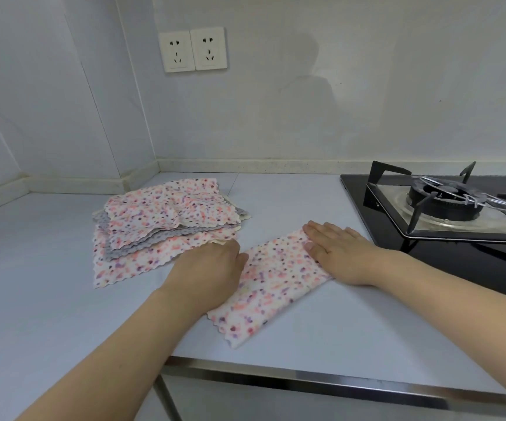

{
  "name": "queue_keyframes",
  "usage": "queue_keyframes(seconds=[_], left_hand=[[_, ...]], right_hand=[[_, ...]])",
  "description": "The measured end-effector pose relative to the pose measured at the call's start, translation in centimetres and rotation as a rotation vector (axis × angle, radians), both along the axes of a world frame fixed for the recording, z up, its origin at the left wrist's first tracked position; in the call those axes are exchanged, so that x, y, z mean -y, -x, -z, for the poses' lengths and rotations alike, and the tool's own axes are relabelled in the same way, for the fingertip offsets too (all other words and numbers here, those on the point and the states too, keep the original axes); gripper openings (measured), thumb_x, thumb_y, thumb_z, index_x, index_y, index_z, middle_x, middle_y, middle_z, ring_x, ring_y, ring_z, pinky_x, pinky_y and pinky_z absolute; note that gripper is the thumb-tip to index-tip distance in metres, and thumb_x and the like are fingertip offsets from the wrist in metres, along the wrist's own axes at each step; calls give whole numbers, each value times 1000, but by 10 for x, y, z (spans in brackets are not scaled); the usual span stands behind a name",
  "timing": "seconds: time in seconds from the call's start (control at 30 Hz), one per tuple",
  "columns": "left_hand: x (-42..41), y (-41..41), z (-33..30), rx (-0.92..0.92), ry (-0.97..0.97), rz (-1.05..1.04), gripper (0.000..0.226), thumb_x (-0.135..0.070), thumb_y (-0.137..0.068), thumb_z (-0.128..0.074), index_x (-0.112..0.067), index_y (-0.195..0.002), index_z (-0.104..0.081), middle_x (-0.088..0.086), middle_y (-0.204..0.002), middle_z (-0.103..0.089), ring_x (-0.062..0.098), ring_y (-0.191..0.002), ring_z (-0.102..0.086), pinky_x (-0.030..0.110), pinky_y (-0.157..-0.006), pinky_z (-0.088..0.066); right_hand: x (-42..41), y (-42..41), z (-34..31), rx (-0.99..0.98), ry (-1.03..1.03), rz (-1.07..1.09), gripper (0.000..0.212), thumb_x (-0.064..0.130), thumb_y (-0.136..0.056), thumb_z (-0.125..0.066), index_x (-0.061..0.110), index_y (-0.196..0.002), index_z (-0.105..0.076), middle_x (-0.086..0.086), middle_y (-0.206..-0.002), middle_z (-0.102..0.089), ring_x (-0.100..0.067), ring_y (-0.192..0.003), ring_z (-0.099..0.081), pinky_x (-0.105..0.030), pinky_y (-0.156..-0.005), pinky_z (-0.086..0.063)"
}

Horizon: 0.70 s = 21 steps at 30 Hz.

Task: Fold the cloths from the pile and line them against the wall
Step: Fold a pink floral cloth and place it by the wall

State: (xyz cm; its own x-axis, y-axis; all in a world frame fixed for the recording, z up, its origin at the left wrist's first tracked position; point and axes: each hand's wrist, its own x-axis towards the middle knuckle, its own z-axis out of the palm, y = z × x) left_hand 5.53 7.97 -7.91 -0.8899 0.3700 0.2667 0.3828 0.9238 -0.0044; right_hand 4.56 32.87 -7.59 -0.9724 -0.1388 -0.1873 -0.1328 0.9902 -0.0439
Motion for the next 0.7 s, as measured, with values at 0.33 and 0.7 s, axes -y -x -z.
queue_keyframes(seconds=[0.33, 0.7], left_hand=[[23, 3, -10, 246, -289, 57, 17, -34, -100, -42, -21, -95, -53, 0, -82, -61, 21, -75, -58, 37, -67, -47], [53, -42, -33, 504, -591, -70, 55, 12, -77, -31, -19, -86, -76, -5, -114, -60, 15, -99, -51, 16, -67, -38]], right_hand=[[86, -56, 11, -92, 122, -24, 71, 63, -95, -9, 25, -154, 2, -1, -162, 10, -22, -148, 10, -50, -118, 8], [124, -135, 6, -469, 234, -453, 57, 67, -82, -44, 24, -117, -54, 6, -116, -50, -16, -106, -46, -30, -91, -40]])
